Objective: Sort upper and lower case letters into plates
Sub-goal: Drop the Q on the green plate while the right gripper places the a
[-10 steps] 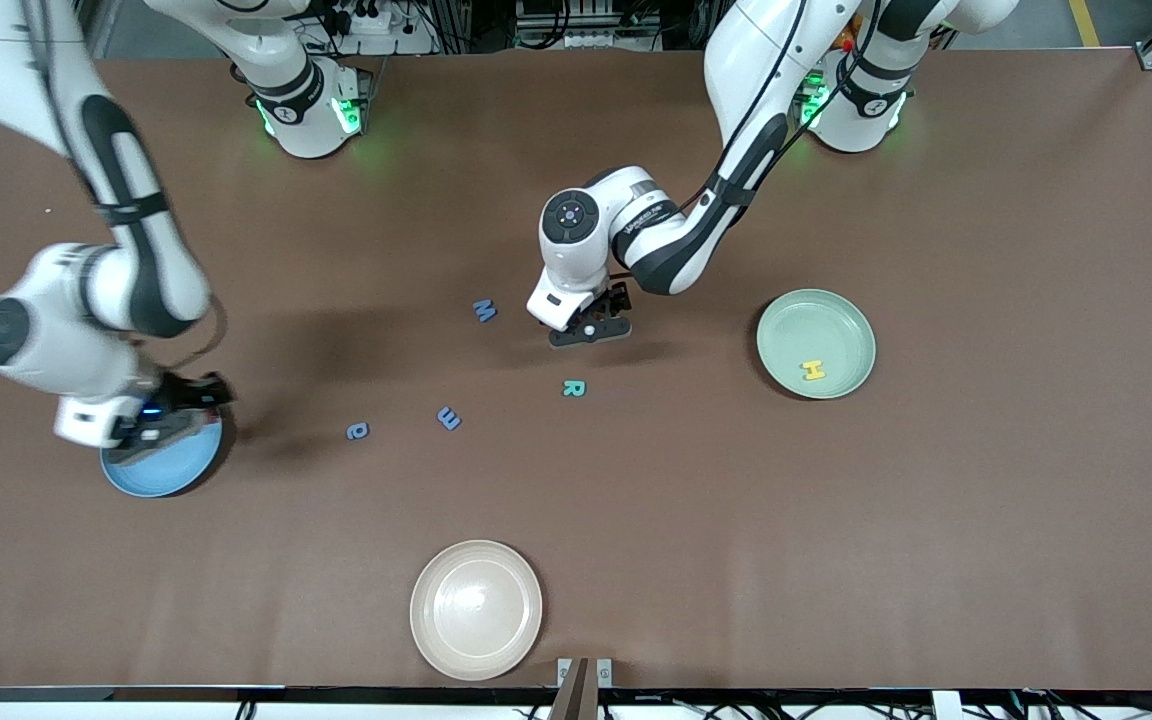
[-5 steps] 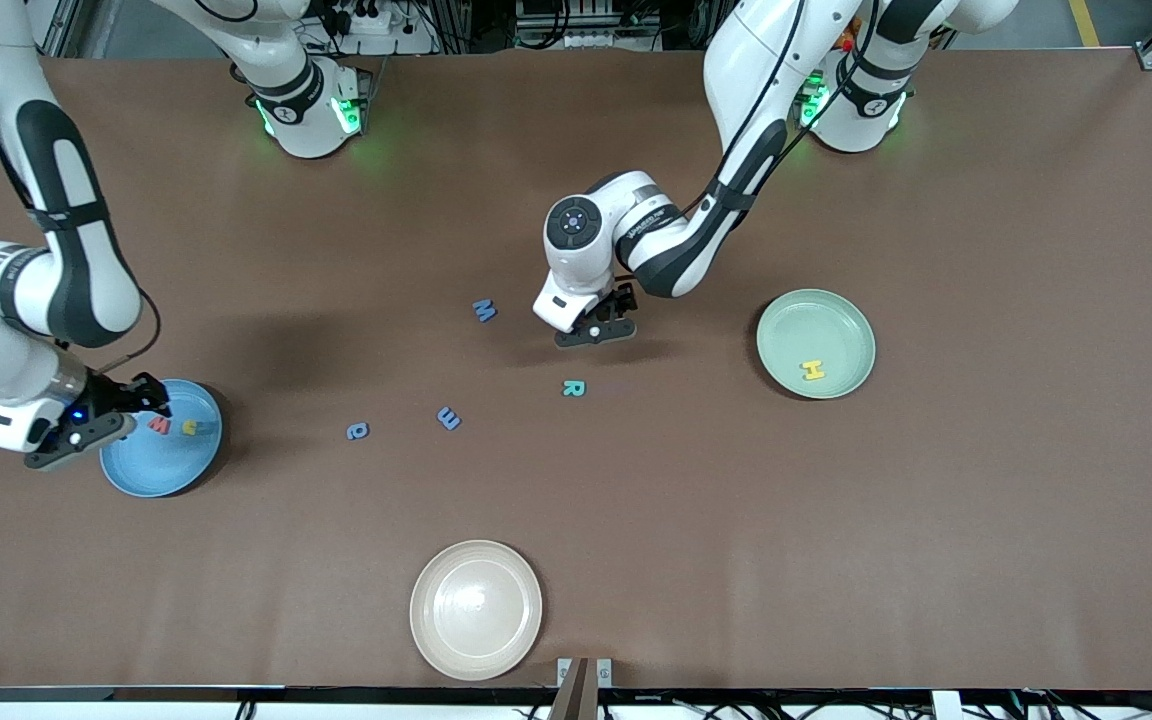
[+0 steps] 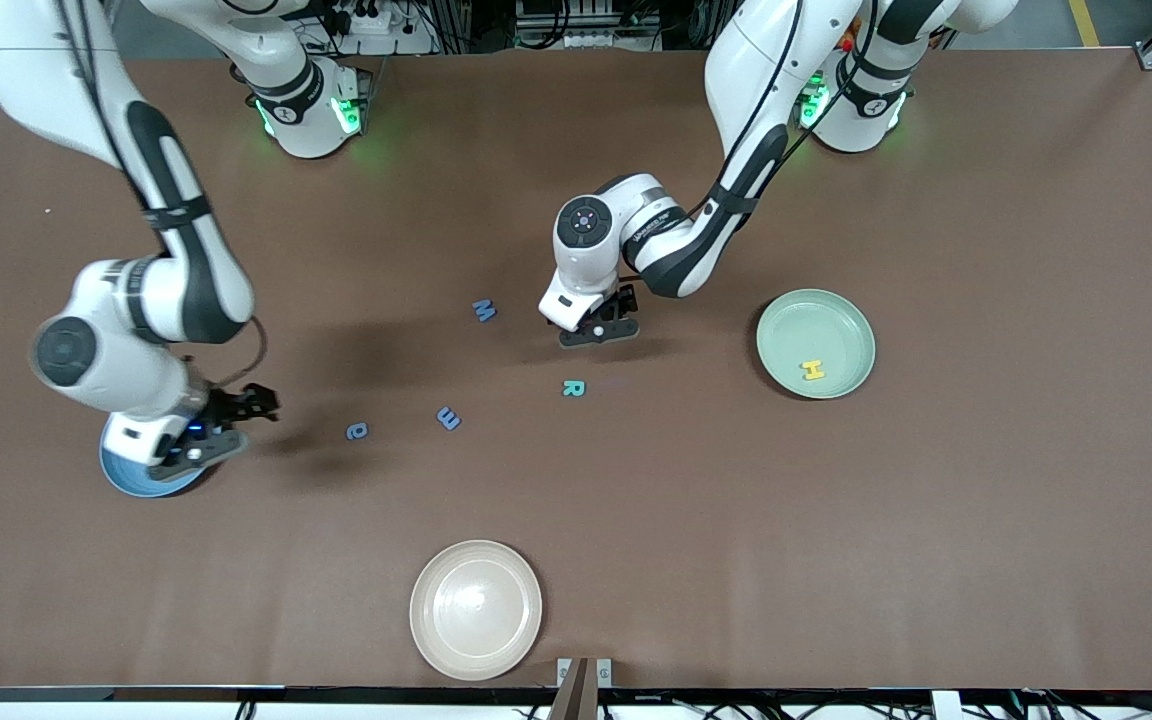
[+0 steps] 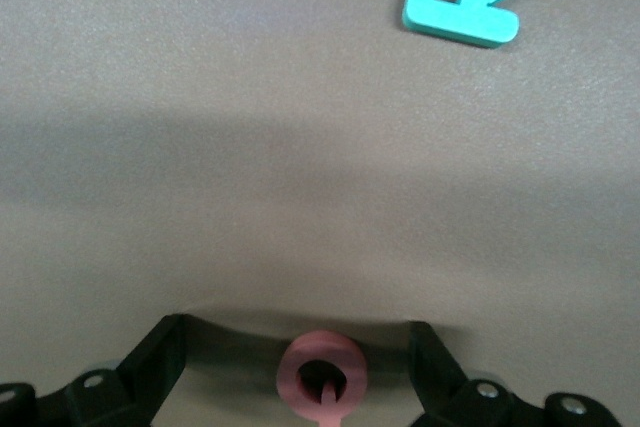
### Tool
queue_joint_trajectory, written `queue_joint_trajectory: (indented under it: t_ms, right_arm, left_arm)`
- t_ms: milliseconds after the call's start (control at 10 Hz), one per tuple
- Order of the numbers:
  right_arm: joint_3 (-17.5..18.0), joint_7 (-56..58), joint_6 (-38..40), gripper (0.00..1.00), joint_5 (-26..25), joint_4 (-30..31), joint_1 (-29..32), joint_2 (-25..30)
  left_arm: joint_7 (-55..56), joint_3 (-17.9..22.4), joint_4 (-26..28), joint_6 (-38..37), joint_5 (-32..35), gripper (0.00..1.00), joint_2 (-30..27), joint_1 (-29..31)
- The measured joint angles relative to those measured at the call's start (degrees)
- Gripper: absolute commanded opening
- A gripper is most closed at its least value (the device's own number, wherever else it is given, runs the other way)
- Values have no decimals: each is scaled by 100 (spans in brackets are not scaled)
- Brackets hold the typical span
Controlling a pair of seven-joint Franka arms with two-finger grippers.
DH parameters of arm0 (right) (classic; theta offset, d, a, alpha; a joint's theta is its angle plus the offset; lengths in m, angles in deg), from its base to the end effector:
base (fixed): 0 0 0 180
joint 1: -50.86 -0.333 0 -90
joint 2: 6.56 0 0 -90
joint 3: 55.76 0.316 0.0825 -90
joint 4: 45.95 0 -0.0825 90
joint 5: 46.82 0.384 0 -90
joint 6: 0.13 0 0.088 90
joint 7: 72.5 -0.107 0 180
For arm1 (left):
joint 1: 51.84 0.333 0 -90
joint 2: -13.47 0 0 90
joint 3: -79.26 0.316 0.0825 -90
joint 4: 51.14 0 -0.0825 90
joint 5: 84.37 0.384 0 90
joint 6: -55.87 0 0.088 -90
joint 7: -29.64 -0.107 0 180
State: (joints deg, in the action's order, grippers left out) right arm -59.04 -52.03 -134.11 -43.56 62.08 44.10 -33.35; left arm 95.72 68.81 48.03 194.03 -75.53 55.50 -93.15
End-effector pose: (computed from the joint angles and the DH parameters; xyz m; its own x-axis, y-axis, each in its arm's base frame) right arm 0.6318 0.0413 0.2579 0.9271 0.3748 -0.0078 0.3747 -0.9270 -0.0185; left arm 0.4177 -0.5133 0.1601 0.9838 0.1759 -0.0360 0.1751 -0.9843 -0.0235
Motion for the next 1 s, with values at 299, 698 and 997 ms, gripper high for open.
queue_joint_trajectory:
  t_ms: [299,698,997]
  right_arm:
    - [1,-592,-27,100,522,-147,-387,-304]
    - [3,-1695,-503,100,545,-365,-889,-824]
    - [-35,-1802,-641,100,545,-392,-968,-1090]
  left_arm:
    - [531,-22,2,2,0,91,-2,-6]
    - [732,-46,3,13,0,79,-31,-14]
    - [851,-60,1,21,0,65,-48,-15]
